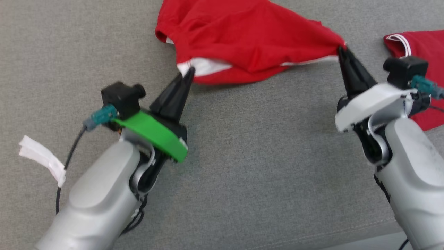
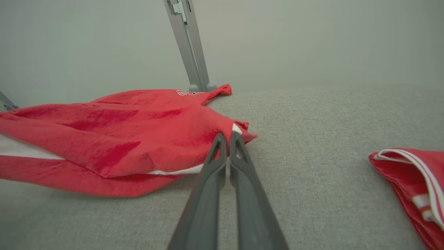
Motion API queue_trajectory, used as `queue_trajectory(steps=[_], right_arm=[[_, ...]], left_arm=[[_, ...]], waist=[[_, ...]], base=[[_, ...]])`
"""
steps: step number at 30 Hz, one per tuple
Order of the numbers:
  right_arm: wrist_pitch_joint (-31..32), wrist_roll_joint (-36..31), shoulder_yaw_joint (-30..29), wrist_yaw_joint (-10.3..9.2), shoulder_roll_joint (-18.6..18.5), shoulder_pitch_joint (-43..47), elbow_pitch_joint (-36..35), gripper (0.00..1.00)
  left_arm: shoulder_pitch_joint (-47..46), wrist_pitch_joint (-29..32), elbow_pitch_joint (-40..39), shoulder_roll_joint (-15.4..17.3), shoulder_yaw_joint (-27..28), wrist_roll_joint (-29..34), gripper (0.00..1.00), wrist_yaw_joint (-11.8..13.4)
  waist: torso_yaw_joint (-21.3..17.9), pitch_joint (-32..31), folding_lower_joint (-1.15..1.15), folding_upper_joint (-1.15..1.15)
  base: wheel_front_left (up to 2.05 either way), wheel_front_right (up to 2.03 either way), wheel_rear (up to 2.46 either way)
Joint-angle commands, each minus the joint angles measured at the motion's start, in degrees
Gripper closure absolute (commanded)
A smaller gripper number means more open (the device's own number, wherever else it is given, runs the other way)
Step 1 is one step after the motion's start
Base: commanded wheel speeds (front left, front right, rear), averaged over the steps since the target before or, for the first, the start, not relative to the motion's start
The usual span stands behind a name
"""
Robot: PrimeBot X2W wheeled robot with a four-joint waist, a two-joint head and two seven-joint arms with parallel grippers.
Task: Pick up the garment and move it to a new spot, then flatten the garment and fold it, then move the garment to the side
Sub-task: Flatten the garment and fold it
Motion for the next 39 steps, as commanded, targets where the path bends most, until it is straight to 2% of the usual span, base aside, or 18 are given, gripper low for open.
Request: queue_trajectory(steps=[1, 5, 9, 15, 19, 22, 25, 28, 34, 39], right_arm=[[2.52, 0.57, -0.44, -0.02, -0.57, 4.27, -2.75, 1.00], [10.62, -0.30, -3.98, -0.02, -1.07, 14.96, -10.59, 1.00], [21.52, -2.87, -6.51, -0.02, -1.26, 25.37, -20.44, 1.00], [38.38, -4.98, -10.69, -0.01, 0.92, 39.56, -36.51, 1.00], [48.56, -4.79, -13.70, -0.01, 2.25, 46.46, -44.06, 1.00], [53.42, -6.61, -16.69, -0.01, 3.01, 49.31, -49.57, 1.00], [54.32, -8.49, -18.03, -0.01, 3.14, 48.79, -52.91, 1.00], [52.63, -9.55, -18.99, -0.01, 3.00, 46.43, -53.37, 1.00], [48.86, -10.97, -20.07, -0.01, 0.13, 38.58, -49.44, 1.00], [45.69, -10.72, -17.56, -0.01, -3.65, 28.91, -40.74, 1.00]], left_arm=[[2.67, 0.00, -0.35, 2.47, -2.53, 0.50, 1.00, -0.11], [8.66, 0.00, -1.21, 5.89, -6.87, -1.48, 1.00, -0.11], [13.25, 1.31, -3.37, 8.88, -12.08, -3.75, 1.00, -0.12], [19.18, 4.45, -7.97, 13.53, -15.46, -8.57, 1.00, -0.11], [22.36, 7.08, -11.35, 16.49, -16.21, -9.92, 1.00, 1.98], [24.20, 7.74, -15.19, 18.43, -16.63, -9.67, 1.00, 3.72], [25.59, 7.19, -18.43, 19.77, -16.77, -9.44, 1.00, 4.51], [23.56, 6.17, -19.56, 19.16, -16.83, -7.15, 1.00, 4.60], [17.81, 4.58, -16.35, 13.93, -15.84, -4.62, 1.00, 4.73], [13.14, 3.01, -10.86, 9.29, -13.16, -5.93, 1.00, 3.73]], waist=[[0.59, -4.29, 0.00, 0.00], [0.83, -7.89, 0.00, 0.00], [1.27, -10.84, 0.00, 0.00], [2.33, -13.27, 0.00, 0.00], [3.05, -14.06, 0.00, 0.00], [3.46, -14.33, 0.00, 0.00], [3.90, -14.21, 0.00, 0.00], [5.00, -13.92, 0.00, 0.00], [7.04, -12.41, 0.00, 0.00], [8.52, -9.58, 0.00, 0.00]], base=[[0.00, 0.00, 0.00], [0.00, 0.00, 0.00], [0.00, 0.00, 0.00], [0.00, 0.00, 0.00], [0.00, 0.00, 0.00], [0.00, 0.00, 0.00], [0.00, 0.00, 0.00], [0.00, 0.00, 0.00], [0.00, 0.00, 0.00], [0.00, 0.00, 0.00]])
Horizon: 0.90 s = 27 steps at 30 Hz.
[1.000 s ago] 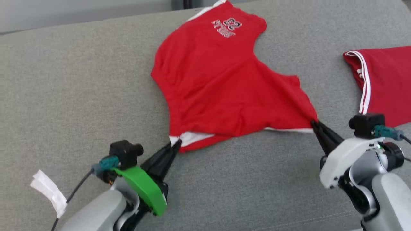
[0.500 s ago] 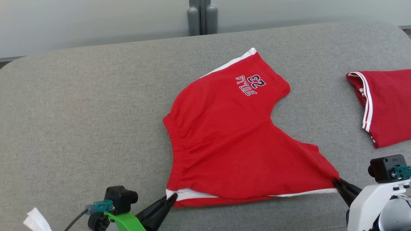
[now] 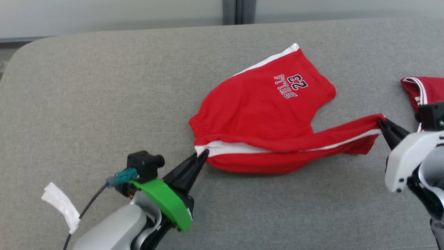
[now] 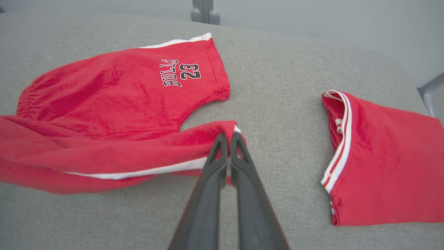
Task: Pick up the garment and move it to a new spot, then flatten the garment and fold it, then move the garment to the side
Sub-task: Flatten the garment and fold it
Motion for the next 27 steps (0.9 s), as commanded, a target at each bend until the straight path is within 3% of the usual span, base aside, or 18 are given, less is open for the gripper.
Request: queue_trajectory(steps=[1, 7, 12, 19, 27], right_arm=[[-1.44, 0.00, 1.02, -0.01, -1.12, -3.37, 2.24, 1.00], [-7.61, -0.60, 5.36, -0.02, -3.66, -15.56, 13.08, 1.00], [-13.10, -2.53, 9.34, -0.03, -5.19, -24.27, 22.58, 1.00], [-18.37, -2.54, 13.16, -0.04, -5.17, -35.02, 34.60, 1.00], [-21.67, -1.91, 17.33, -0.04, -4.01, -44.41, 45.75, 1.00]], left_arm=[[-2.06, -0.46, 1.55, -0.96, 0.72, -0.13, 1.00, -0.57], [-7.08, -1.50, 7.33, -5.17, 2.41, 0.05, 1.00, -1.60], [-10.45, -2.24, 11.84, -8.58, 4.18, 0.13, 1.00, -0.95], [-15.30, -1.43, 17.96, -12.64, 5.12, -0.36, 1.00, 0.48], [-18.32, -1.06, 21.61, -15.02, 6.44, -1.64, 1.00, 1.23]], waist=[[1.52, 2.46, 0.00, 0.00], [3.48, 6.48, 0.00, 0.00], [5.02, 8.92, 0.00, 0.00], [6.69, 11.56, 0.00, 0.00], [7.89, 13.75, 0.00, 0.00]], base=[[0.00, 0.00, 0.00], [0.00, 0.00, 0.00], [0.00, 0.00, 0.00], [0.00, 0.00, 0.00], [0.00, 0.00, 0.00]])
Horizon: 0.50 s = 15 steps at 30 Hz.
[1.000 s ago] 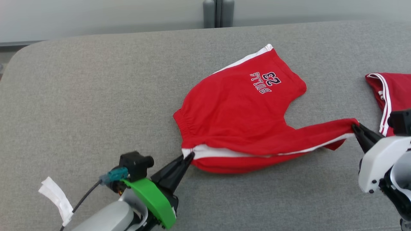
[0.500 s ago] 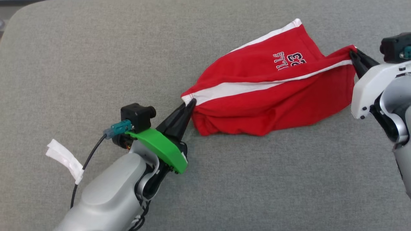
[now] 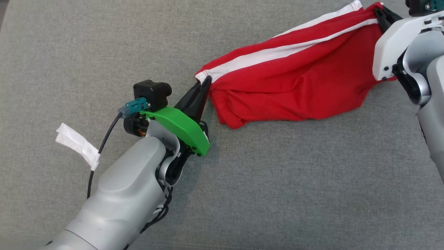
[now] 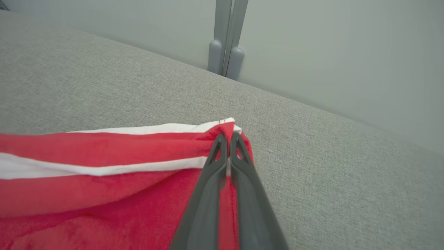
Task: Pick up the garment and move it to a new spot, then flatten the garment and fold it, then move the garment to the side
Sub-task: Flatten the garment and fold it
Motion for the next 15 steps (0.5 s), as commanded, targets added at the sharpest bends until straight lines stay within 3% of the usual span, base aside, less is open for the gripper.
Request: queue_trajectory(steps=[1, 4, 5, 6, 7, 15], right_arm=[[-0.35, 0.23, 0.66, -0.07, 0.01, -1.07, 1.55, 1.00], [-1.66, 0.51, 1.94, -0.07, 0.58, -3.09, 4.95, 0.96], [-2.01, 0.47, 2.30, -0.07, 0.59, -3.54, 5.95, 0.46], [-2.38, 0.66, 2.55, -0.07, 0.74, -3.93, 7.14, 0.00], [-2.97, 0.78, 2.82, -0.07, 0.86, -4.31, 8.13, 0.00], [-6.71, 3.50, 5.21, -0.07, 0.29, -5.63, 12.39, 0.00]], left_arm=[[-1.04, 0.10, 0.44, -0.08, 0.02, -0.40, 1.00, -0.23], [-1.46, 0.10, 1.46, -1.07, 0.17, -0.97, 1.00, -0.62], [-1.51, -0.03, 1.66, -1.34, 0.34, -1.20, 0.88, -0.91], [-1.64, -0.09, 1.89, -1.51, 0.36, -1.12, 0.46, -1.12], [-1.82, -0.29, 2.17, -1.66, 0.40, -0.91, 0.00, -1.21], [0.06, -1.54, 2.28, -1.86, 0.42, 0.12, 0.00, -3.10]], waist=[[0.74, 0.85, 0.00, 0.00], [1.23, 1.17, 0.00, 0.00], [1.36, 1.20, 0.00, 0.00], [1.50, 1.20, 0.00, 0.00], [1.63, 1.16, 0.00, 0.00], [2.07, -1.27, 0.00, 0.00]], base=[[0.00, 0.00, 0.00], [0.00, 0.00, 0.00], [0.00, 0.00, 0.00], [0.00, 0.00, 0.00], [0.00, 0.00, 0.00], [0.00, 0.00, 0.00]])
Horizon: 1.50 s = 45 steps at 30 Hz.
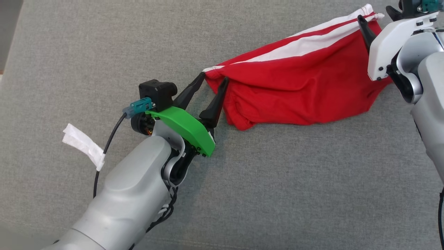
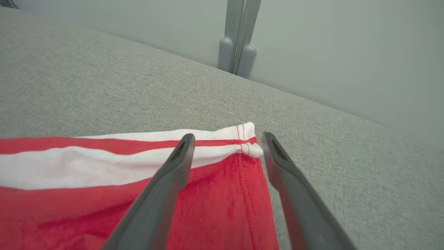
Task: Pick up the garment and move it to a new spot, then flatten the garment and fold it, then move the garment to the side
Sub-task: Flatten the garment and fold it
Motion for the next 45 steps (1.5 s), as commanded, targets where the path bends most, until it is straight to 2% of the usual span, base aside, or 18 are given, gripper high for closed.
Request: queue_trajectory(steps=[1, 5, 10, 18, 22, 27, 33, 37, 38, 39, 41, 45], right_arm=[[-0.49, 1.00, 0.49, -0.07, -0.54, -0.40, 0.50, 0.00], [-0.22, 4.11, 0.78, -0.07, -1.63, 1.05, 1.55, 0.00], [1.60, 8.37, 0.38, -0.07, -3.18, 3.20, 2.77, 0.00], [0.96, 11.93, -1.97, -0.07, -4.40, 6.08, 5.25, 0.00], [1.31, 12.71, -2.80, -0.07, -4.44, 5.81, 6.55, 0.00], [1.72, 12.95, -3.47, -0.07, -4.56, 4.23, 8.06, 0.00], [3.45, 12.90, -4.46, -0.07, -4.60, 2.62, 11.17, 0.00], [7.65, 14.36, -4.08, -0.04, -3.14, 3.66, 13.74, 0.00], [9.00, 14.92, -3.60, -0.04, -2.64, 4.19, 13.94, 0.61], [10.12, 15.57, -2.98, -0.01, -2.19, 4.75, 13.54, 1.00], [10.53, 16.16, -2.54, 0.11, -2.22, 5.54, 12.85, 1.00], [6.88, 16.37, -3.42, -0.04, -4.17, 6.28, 10.74, 1.00]], left_arm=[[1.19, -0.50, -0.32, 0.60, 0.08, 0.80, 0.00, -0.37], [3.86, -1.03, -3.38, 2.01, 3.07, 3.13, 0.00, -1.20], [11.14, -0.91, -10.73, 2.12, 14.59, 10.28, 0.00, -1.60], [20.78, -0.93, -18.13, -1.09, 31.88, 24.75, 0.00, -2.05], [23.53, -0.86, -20.01, -2.73, 37.73, 29.79, 0.00, -2.39], [25.56, -0.87, -21.76, -3.91, 41.91, 32.44, 0.00, -2.60], [26.48, -0.87, -23.73, -4.38, 41.99, 33.19, 0.00, -2.63], [26.47, -0.87, -24.06, -4.55, 41.74, 33.59, 0.00, -2.62], [26.47, -0.87, -24.16, -4.56, 41.74, 33.66, 0.00, -2.62], [26.54, -0.87, -24.24, -4.57, 41.79, 33.72, 0.00, -2.63], [26.75, -0.87, -24.12, -4.58, 41.92, 33.93, 0.00, -2.63], [27.22, -0.87, -23.58, -4.53, 41.39, 34.08, 0.00, -2.63]], waist=[[0.07, -1.43, 0.00, 0.00], [0.22, -3.47, 0.00, 0.00], [0.97, -5.13, 0.00, 0.00], [2.47, -4.78, 0.00, 0.00], [3.13, -3.25, 0.00, 0.00], [3.94, -1.11, 0.00, 0.00], [5.50, 0.87, 0.00, 0.00], [6.25, 1.06, 0.00, 0.00], [6.36, 0.98, 0.00, 0.00], [6.40, 0.86, 0.00, 0.00], [6.27, 0.52, 0.00, 0.00], [5.46, -1.17, 0.00, 0.00]], base=[[0.00, 0.00, 0.00], [0.00, 0.00, 0.00], [0.00, 0.00, 0.00], [0.00, 0.00, 0.00], [0.00, 0.00, 0.00], [0.00, 0.00, 0.00], [0.00, 0.00, 0.00], [0.00, 0.00, 0.00], [0.00, 0.00, 0.00], [0.00, 0.00, 0.00], [0.00, 0.00, 0.00], [0.00, 0.00, 0.00]])
